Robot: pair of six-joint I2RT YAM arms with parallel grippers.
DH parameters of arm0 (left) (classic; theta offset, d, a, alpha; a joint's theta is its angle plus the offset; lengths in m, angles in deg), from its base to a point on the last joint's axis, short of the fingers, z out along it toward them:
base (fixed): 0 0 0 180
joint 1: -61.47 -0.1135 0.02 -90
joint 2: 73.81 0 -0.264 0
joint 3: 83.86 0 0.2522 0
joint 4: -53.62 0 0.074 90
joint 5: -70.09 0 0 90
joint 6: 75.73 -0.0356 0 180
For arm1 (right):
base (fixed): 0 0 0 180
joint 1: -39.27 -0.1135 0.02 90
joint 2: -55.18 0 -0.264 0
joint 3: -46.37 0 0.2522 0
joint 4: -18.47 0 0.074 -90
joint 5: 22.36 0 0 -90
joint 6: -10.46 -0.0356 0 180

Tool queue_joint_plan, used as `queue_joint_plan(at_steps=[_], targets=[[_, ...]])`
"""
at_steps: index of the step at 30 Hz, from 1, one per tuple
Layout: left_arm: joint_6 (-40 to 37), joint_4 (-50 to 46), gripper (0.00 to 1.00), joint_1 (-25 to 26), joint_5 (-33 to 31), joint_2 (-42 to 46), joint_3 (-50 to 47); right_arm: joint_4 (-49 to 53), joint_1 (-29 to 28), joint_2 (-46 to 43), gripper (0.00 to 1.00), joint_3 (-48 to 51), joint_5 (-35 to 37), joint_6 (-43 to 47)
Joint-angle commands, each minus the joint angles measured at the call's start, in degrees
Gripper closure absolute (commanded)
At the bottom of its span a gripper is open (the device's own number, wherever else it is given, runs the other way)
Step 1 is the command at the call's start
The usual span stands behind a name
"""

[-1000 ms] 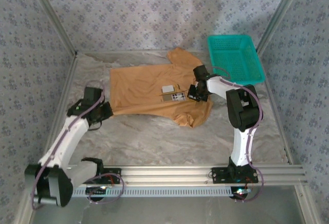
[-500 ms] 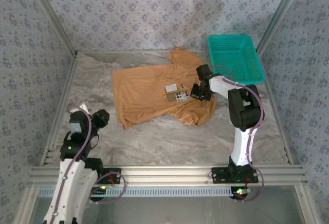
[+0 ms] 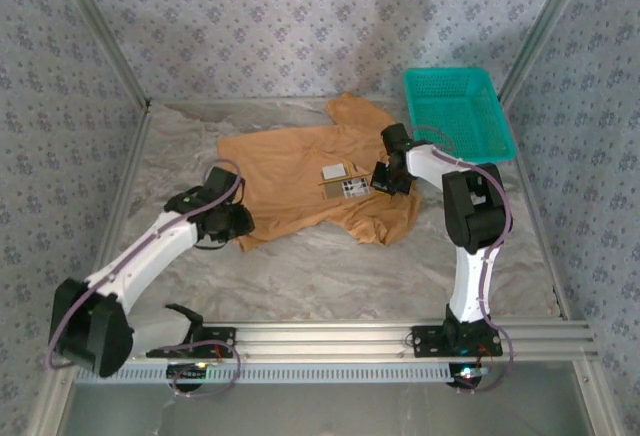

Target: Fold the inside-out t-shirt

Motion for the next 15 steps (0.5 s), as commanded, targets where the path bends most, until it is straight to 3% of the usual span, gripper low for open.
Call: queue_joint_plan(at_steps=[1, 3, 7, 12, 15], targets=[[2.6, -7.6, 0.68, 2.5, -6.3, -4.4, 3.1, 4.9, 0.3, 3.2, 1.0, 0.8, 3.2, 0.8], [2.9, -8.0, 0.71, 3.4, -7.4, -7.2, 4.4, 5.1, 0.3, 3.3, 1.0, 0.8, 3.0, 0.9], [2.6, -7.8, 0.92, 3.9, -10.0, -11.7, 5.9, 5.1, 0.4, 3.3, 1.0, 0.7, 2.7, 1.1], [1.8, -7.8, 0.92, 3.8, -11.2, -17.1, 8.3, 5.1, 0.5, 3.3, 1.0, 0.5, 2.3, 1.2], [1.7, -7.7, 0.87, 3.8, -11.6, -19.7, 8.8, 5.1, 0.7, 3.2, 1.0, 0.6, 2.1, 1.2]])
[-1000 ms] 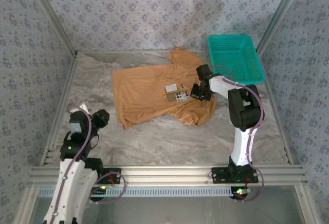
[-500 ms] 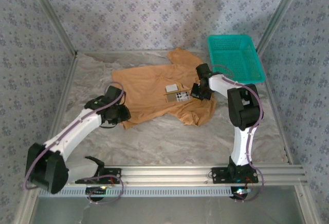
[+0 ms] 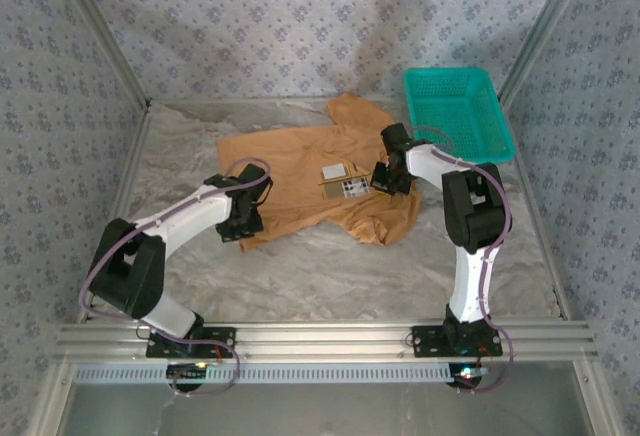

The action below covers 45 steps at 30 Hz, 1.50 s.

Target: Fold the inside-out t-shirt

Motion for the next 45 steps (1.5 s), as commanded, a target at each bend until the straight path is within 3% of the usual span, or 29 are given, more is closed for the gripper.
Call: queue_joint_plan(at_steps=[1, 6, 18, 21, 24, 30, 33, 38, 45], targets=[[-0.2, -1.9, 0.86, 0.1, -2.4, -2.3, 1.8, 4.7, 0.7, 3.0, 1.0, 0.9, 2.2, 1.0], [-0.3, -1.0, 0.74, 0.1, -3.3, -5.3, 2.3, 4.4, 0.6, 3.0, 1.0, 0.4, 2.2, 1.0], [-1.2, -1.0, 0.72, -0.1, -4.2, -9.3, 3.3, 4.2, 0.2, 3.7, 1.0, -0.1, 1.5, 1.0], [-1.7, -1.7, 0.81, -0.1, -4.3, -10.3, 3.6, 4.2, 0.2, 4.1, 1.0, -0.3, 1.2, 1.1], [-2.4, -2.9, 1.0, -0.1, -4.5, -10.8, 4.3, 4.6, 0.3, 4.2, 1.0, -0.6, 1.0, 1.3], [-5.0, -1.5, 1.0, 0.4, -7.9, -3.2, 4.8, 5.8, 1.2, 6.0, 1.0, -1.8, 1.2, 1.2], [-9.3, 8.4, 1.0, 0.1, -3.5, 6.9, 0.1, 6.2, 1.8, 7.3, 1.0, -2.6, 2.2, 1.1], [-14.1, 29.0, 1.0, -2.5, 12.8, 23.9, -13.8, 6.1, 2.0, 7.8, 1.0, -3.1, 2.9, 1.0], [-12.2, 30.7, 1.0, -6.1, 24.7, 33.3, -21.1, 6.4, 1.9, 8.4, 1.0, -4.2, 3.9, 0.8]])
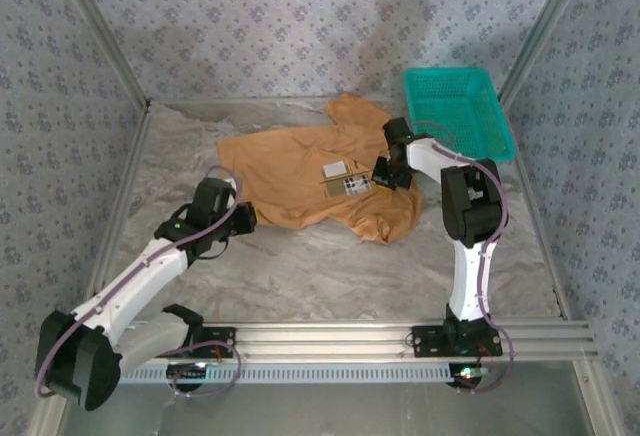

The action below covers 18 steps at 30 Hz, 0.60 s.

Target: Fold the inside-out t-shirt

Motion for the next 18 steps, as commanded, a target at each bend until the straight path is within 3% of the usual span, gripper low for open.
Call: queue_joint_plan(at_steps=[1, 6, 7, 8, 11, 18], targets=[[0.5, 2.4, 1.0, -2.2, 9.0, 3.8, -1.7, 4.2, 0.6, 5.1, 1.0, 0.8, 4.3, 0.4], [3.6, -2.7, 0.99, -7.2, 14.5, 9.9, -2.5, 4.9, 0.5, 6.0, 1.0, -0.3, 4.4, 0.7], [3.9, -4.9, 0.95, -8.0, 14.1, 10.5, -2.2, 5.1, 0.5, 6.1, 1.0, -0.4, 4.5, 0.8], [4.3, -7.6, 0.89, -8.4, 12.7, 10.7, -2.0, 5.2, 0.5, 6.2, 1.0, -0.7, 4.4, 0.8], [5.1, -13.4, 0.82, -8.5, 8.9, 10.1, -1.6, 5.6, 0.5, 6.8, 1.0, -1.5, 4.5, 1.0], [8.4, -21.7, 0.78, -8.5, -1.8, 11.0, -1.6, 6.8, 0.5, 8.1, 1.0, -3.7, 4.7, 1.6]])
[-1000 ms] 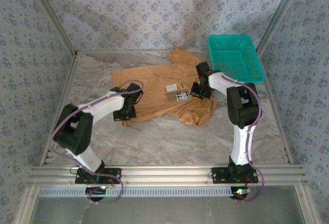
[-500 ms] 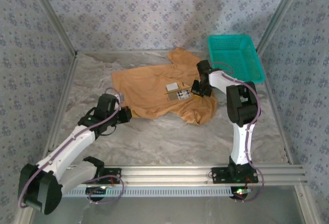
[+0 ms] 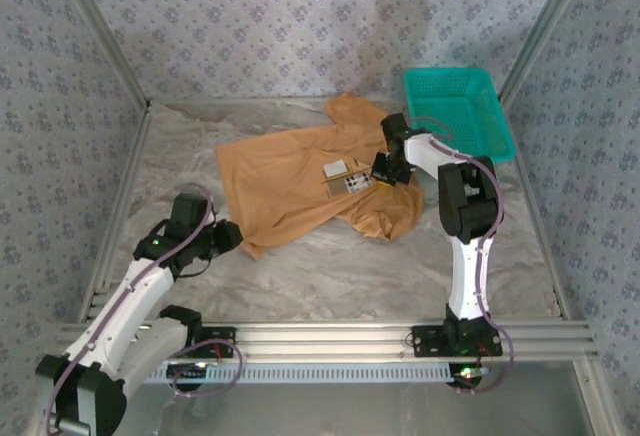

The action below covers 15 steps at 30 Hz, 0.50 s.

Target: Fold the inside-out t-shirt

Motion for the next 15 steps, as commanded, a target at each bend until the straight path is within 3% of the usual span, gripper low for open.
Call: queue_joint_plan(at_steps=[1, 3, 5, 7, 11, 15], targets=[[2.4, -6.8, 0.78, -0.2, -7.2, 2.1, 1.2, 4.7, 0.5, 5.5, 1.0, 0.7, 3.3, 1.1], [2.2, -5.4, 0.79, 0.0, -6.9, 3.1, 0.3, 5.1, 0.5, 5.6, 1.0, 0.3, 3.2, 1.2], [2.6, -1.2, 0.78, 1.1, -2.3, 2.5, -1.0, 5.2, 0.5, 5.2, 1.0, 0.1, 4.2, 1.2], [4.4, 2.0, 0.71, 5.0, -0.5, -0.2, -1.6, 5.7, 0.4, 4.0, 1.0, 0.2, 4.1, 1.4], [9.6, -1.2, 0.64, 15.8, -8.0, -11.0, 3.0, 6.9, -1.1, -0.9, 1.0, 0.4, 2.8, 2.2], [12.5, -4.5, 0.7, 18.9, -10.9, -20.0, 6.6, 9.5, -3.6, -5.4, 1.0, 0.2, 3.0, 3.5]])
